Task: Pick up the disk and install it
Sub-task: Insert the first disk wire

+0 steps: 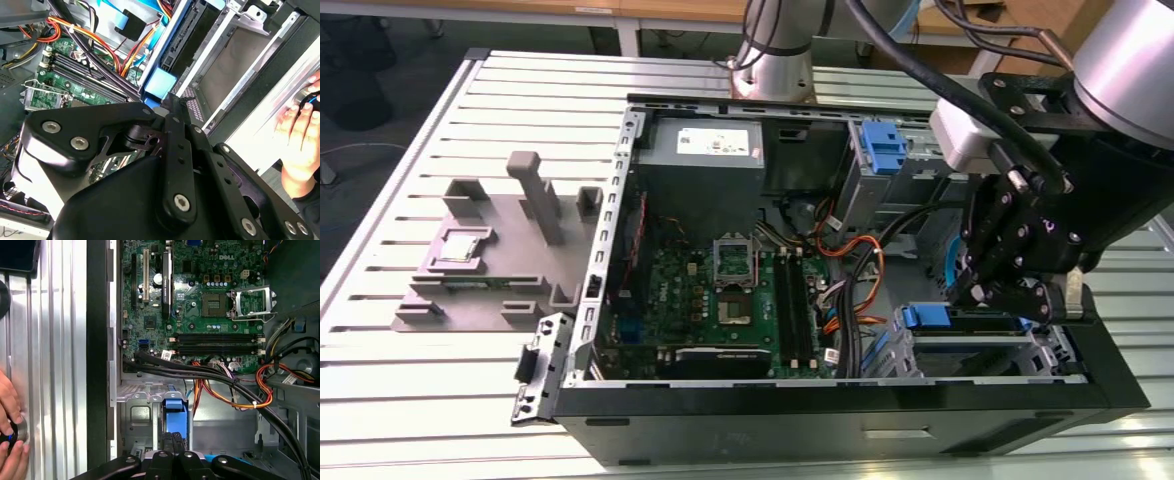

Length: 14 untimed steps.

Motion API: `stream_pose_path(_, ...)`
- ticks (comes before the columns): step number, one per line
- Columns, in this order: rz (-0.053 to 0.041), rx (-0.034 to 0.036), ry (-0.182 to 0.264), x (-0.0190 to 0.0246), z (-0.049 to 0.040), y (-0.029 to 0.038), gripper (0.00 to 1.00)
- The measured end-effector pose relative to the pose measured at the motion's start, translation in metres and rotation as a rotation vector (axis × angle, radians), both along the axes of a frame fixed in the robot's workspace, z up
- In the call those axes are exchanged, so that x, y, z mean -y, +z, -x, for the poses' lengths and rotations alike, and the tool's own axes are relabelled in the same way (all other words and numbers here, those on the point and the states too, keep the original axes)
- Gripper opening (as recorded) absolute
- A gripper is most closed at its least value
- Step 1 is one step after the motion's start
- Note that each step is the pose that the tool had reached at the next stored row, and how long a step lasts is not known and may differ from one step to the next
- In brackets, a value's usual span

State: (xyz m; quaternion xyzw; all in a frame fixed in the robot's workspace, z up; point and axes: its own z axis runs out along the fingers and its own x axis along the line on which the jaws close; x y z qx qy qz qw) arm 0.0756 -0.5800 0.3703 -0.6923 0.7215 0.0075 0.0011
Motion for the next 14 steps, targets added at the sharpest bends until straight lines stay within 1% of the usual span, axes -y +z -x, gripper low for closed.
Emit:
stream_pose_path(2, 0.0000, -0.0002, 0.000, 0.0000, -0.0032, -0.0001, 0.10)
stream_pose_path(3, 0.0000, -0.0009, 0.001, -0.0002, -0.0123, -0.0002, 0.10)
stream_pose_path(8, 0.0000, -0.0008, 0.006, -0.0002, -0.0127, -0.0002, 0.10)
stream_pose_path(14, 0.0001, -0.0009, 0.102, -0.0002, -0.0127, -0.0006, 0.10)
